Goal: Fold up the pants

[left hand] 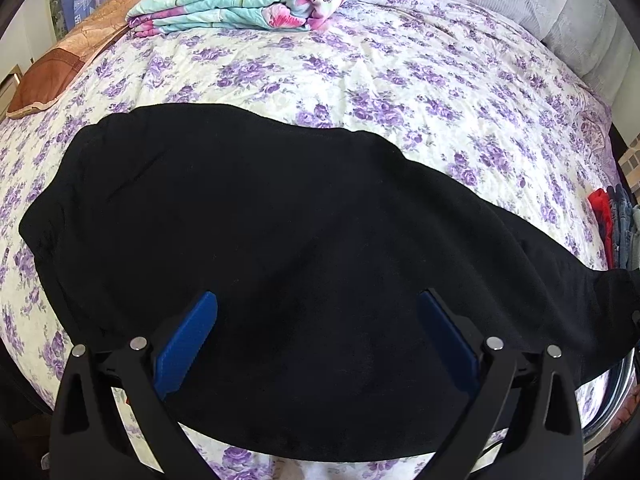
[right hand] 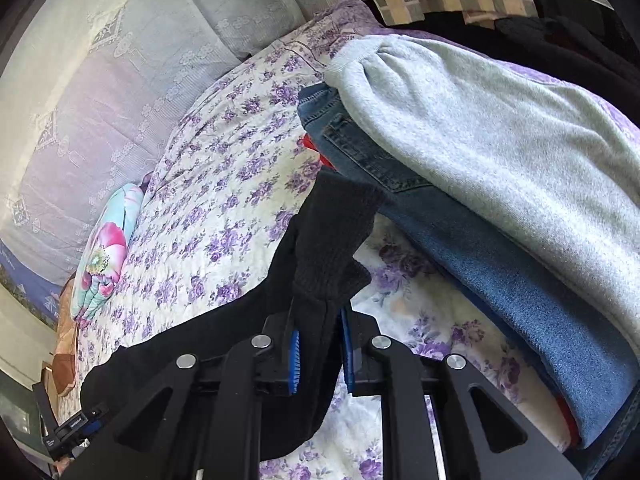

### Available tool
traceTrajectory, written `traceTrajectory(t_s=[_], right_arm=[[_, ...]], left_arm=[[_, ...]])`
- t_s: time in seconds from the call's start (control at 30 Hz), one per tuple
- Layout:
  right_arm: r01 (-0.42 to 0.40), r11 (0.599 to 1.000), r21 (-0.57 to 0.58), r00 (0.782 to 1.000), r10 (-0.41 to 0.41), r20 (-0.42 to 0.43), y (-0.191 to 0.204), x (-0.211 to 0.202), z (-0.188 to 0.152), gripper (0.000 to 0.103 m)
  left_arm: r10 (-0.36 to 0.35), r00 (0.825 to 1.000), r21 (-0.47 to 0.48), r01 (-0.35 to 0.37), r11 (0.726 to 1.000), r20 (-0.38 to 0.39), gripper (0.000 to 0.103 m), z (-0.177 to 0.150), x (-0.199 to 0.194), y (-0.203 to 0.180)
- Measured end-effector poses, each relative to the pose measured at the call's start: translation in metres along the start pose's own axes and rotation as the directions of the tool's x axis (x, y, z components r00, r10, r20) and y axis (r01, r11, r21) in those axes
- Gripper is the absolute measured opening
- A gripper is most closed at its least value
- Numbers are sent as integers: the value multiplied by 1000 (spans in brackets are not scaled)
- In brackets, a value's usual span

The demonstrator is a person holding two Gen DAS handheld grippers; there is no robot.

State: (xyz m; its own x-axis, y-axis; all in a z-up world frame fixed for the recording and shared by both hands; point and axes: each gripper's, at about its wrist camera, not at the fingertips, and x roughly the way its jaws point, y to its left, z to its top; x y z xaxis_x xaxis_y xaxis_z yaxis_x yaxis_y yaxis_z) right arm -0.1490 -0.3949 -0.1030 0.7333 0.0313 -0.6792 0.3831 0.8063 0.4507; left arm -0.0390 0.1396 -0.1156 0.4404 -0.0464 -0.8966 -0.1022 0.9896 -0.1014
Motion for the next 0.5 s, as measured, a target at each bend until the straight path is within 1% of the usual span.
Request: traceTrajectory(t_s=[0.13, 0.23, 0.37, 0.5], right_arm=[[-14, 1000, -20, 1000, 14, 6, 12, -4, 3, 16], [-35, 998, -55, 999, 36, 10, 31, -5, 7, 16], [-75, 986, -146, 997, 77, 9, 70, -6, 12, 16], [-118, 958, -260, 993, 120, -9, 119, -2, 8, 16]], left_arm=[[19, 1000, 14, -19, 1000, 8, 98, 0, -1, -3], [31, 999, 20, -31, 999, 18, 98, -1, -3, -2], [38, 999, 5, -38, 999, 30, 98, -3, -6, 7], [50, 998, -19, -49, 999, 38, 98, -6, -10, 21]])
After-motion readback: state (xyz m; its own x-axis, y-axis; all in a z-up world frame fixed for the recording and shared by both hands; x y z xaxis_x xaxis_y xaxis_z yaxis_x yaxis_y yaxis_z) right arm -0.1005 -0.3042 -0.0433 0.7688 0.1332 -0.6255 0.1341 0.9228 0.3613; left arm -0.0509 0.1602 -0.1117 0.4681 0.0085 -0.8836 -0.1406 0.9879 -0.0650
